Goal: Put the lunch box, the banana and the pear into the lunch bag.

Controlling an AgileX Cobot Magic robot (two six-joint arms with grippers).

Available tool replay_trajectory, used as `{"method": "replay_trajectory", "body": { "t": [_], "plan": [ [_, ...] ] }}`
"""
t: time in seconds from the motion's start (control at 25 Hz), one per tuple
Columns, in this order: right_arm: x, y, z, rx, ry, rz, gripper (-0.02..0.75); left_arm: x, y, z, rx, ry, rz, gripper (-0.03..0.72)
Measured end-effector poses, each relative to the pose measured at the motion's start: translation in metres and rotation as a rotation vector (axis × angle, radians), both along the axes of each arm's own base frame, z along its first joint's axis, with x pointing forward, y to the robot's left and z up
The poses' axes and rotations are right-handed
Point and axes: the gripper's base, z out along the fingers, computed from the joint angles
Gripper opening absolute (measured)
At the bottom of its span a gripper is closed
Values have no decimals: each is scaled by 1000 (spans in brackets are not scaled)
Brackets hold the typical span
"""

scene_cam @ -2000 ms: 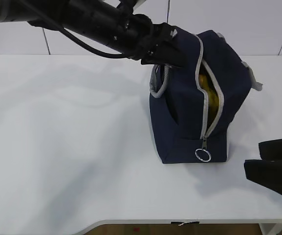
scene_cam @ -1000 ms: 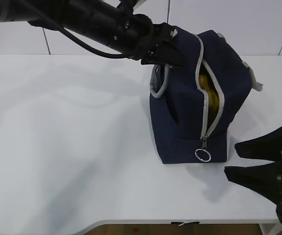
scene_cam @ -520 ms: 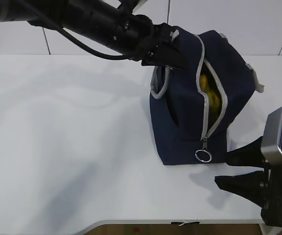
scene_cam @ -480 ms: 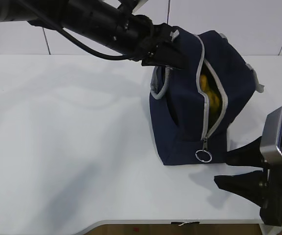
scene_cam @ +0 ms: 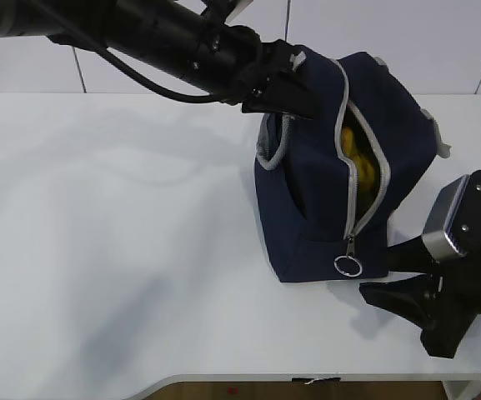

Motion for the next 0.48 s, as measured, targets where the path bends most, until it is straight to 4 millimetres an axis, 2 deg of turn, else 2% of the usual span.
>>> {"method": "replay_trajectory", "body": {
  "t": [0.2,0.48],
  "plan": [
    [11,0,-5,-1,19,-3,420,0,0,0,0,0,0,3],
    [16,4,-16,36,63,22,420,0,0,0,0,0,0,3]
  ]
}}
